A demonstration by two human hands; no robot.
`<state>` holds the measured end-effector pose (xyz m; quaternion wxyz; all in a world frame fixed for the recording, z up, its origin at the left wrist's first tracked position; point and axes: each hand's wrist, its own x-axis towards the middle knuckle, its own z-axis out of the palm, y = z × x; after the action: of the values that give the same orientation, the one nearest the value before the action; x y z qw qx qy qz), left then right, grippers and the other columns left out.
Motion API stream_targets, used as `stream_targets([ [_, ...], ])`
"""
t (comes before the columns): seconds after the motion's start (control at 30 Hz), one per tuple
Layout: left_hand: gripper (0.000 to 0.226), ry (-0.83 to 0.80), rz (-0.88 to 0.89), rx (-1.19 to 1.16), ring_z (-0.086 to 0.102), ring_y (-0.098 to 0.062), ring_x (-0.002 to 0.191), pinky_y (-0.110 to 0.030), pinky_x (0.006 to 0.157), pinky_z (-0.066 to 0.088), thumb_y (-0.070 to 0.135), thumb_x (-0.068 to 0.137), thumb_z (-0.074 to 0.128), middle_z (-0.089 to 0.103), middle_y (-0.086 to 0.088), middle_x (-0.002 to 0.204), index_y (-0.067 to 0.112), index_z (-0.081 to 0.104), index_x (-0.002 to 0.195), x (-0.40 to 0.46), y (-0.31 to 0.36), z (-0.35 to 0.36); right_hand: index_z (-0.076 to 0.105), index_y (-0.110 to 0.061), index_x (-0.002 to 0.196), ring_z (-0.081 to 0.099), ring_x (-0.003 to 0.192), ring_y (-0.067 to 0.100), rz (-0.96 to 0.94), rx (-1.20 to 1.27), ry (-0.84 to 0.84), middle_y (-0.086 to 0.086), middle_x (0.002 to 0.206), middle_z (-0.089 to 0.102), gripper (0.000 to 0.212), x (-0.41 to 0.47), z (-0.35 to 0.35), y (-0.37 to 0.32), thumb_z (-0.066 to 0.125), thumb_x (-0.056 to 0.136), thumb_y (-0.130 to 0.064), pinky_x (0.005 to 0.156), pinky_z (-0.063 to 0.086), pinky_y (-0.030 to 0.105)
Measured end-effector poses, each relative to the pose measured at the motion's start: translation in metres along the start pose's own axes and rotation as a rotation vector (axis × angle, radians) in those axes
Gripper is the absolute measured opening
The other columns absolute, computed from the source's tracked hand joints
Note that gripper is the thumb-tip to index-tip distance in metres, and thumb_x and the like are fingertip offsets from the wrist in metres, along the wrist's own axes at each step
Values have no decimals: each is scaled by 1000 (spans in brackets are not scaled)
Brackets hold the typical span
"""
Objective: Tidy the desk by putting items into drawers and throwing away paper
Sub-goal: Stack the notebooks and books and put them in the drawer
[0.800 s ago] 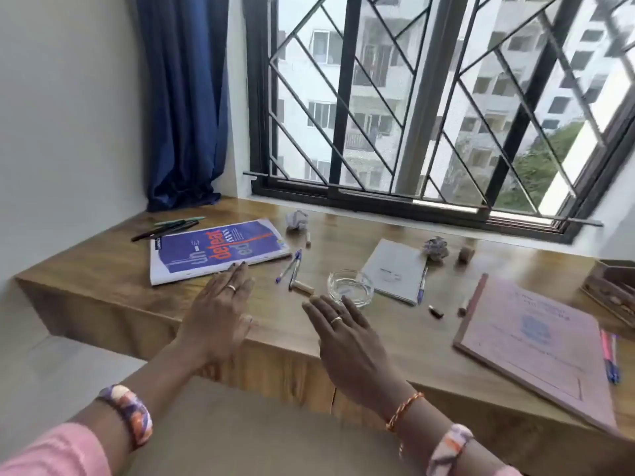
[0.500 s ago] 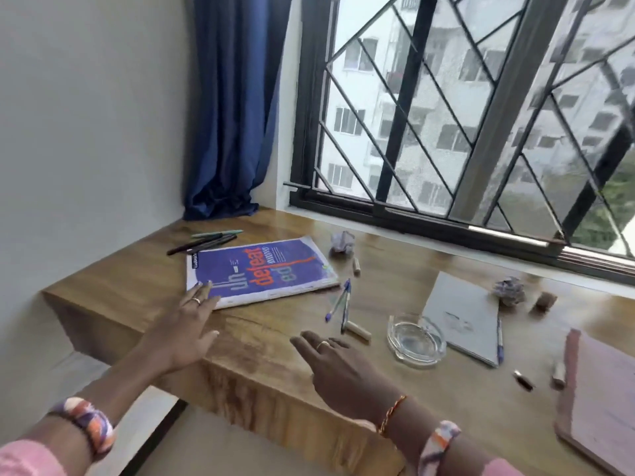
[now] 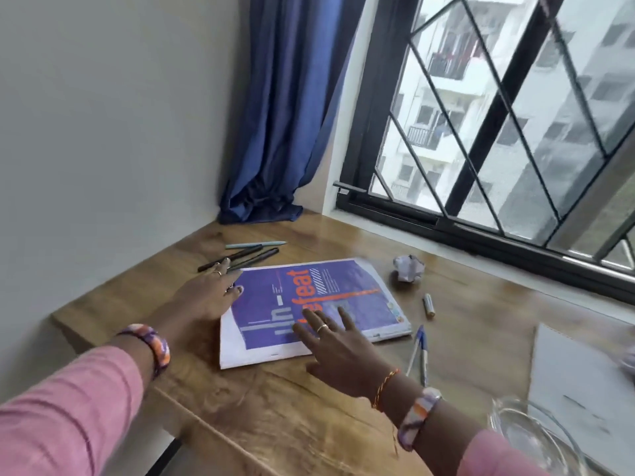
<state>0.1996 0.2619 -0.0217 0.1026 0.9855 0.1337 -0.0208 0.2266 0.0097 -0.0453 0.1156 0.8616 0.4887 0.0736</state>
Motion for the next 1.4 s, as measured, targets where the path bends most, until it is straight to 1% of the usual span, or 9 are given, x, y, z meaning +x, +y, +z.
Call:
stream_targets([
  [0.17, 52, -30, -166, -100, 29, -25, 141, -32, 112, 26, 35, 100, 31, 27, -10, 154, 9, 29, 145, 28, -4, 0, 54, -22, 118, 68, 98, 23, -51, -47, 100, 6, 113, 68, 58, 11, 17, 41, 29, 78, -55, 78, 56, 49],
  [0.3, 52, -34, -219, -50, 28, -26, 142, -34, 113, 28, 35, 100, 28, 28, -13, 154, 4, 34, 141, 29, -23, -1, 48, -17, 117, 66, 80, 33, -212, -179, 290, 20, 104, 67, 35, 9, 27, 31, 40, 87, -33, 64, 56, 36],
  [0.53, 46, 80, -247, -192, 27, -27, 142, -34, 111, 27, 30, 100, 32, 30, -15, 152, 5, 43, 136, 37, -17, -10, 63, -26, 88, 61, 45, 17, -64, 101, 439, -4, 55, 62, 24, 17, -17, 65, 46, 72, -30, 40, 23, 19],
  [0.7, 46, 76, -276, -725, 55, -23, 115, -34, 97, 39, 40, 99, 32, 61, -8, 125, 12, 59, 123, 22, 3, -28, 70, -28, 78, 68, 61, 20, 35, 233, 549, -6, 70, 73, 25, 22, -66, 88, 47, 74, -18, 62, 53, 30],
  [0.97, 68, -491, -215, -1761, 69, -39, 87, -46, 63, 57, 61, 75, 48, 68, -24, 107, 4, 73, 103, -30, 28, -37, 74, -15, 86, 69, 81, 22, -86, 254, 1036, -1, 88, 75, 33, 6, -147, 71, 42, 86, -10, 87, 48, 46],
  [1.07, 77, -386, -50, -1935, 63, -32, 109, -41, 73, 59, 50, 51, 82, 66, -16, 118, 10, 67, 115, -40, 36, -47, 75, -14, 90, 66, 90, 20, -89, 228, 1110, 0, 95, 74, 33, -4, -153, 68, 43, 85, -8, 95, 42, 44],
  [1.13, 52, -481, 247, -2125, 62, -29, 113, -41, 90, 53, 38, 82, 61, 64, -19, 120, 1, 63, 118, -44, 41, -66, 74, -17, 97, 64, 98, 17, -18, 180, 1064, -2, 103, 72, 35, -13, -149, 71, 44, 81, -7, 99, 40, 42],
  [1.3, 22, -80, 306, -1808, 70, -20, 59, -30, 62, 60, 24, 69, 66, 74, -12, 70, 4, 75, 72, -62, 58, -142, 50, -53, 121, 61, 114, 12, 233, 443, 543, -12, 126, 62, 75, -30, -133, 71, 44, 73, 3, 88, 53, 41],
  [1.4, 27, 13, 481, -966, 54, -12, 47, -19, 49, 42, 20, 85, 62, 60, 3, 55, 6, 63, 62, -88, 92, -185, 46, -36, 130, 64, 108, 24, 426, 1322, 435, 5, 125, 61, 42, -27, -152, 55, 55, 92, -22, 81, 56, 44],
])
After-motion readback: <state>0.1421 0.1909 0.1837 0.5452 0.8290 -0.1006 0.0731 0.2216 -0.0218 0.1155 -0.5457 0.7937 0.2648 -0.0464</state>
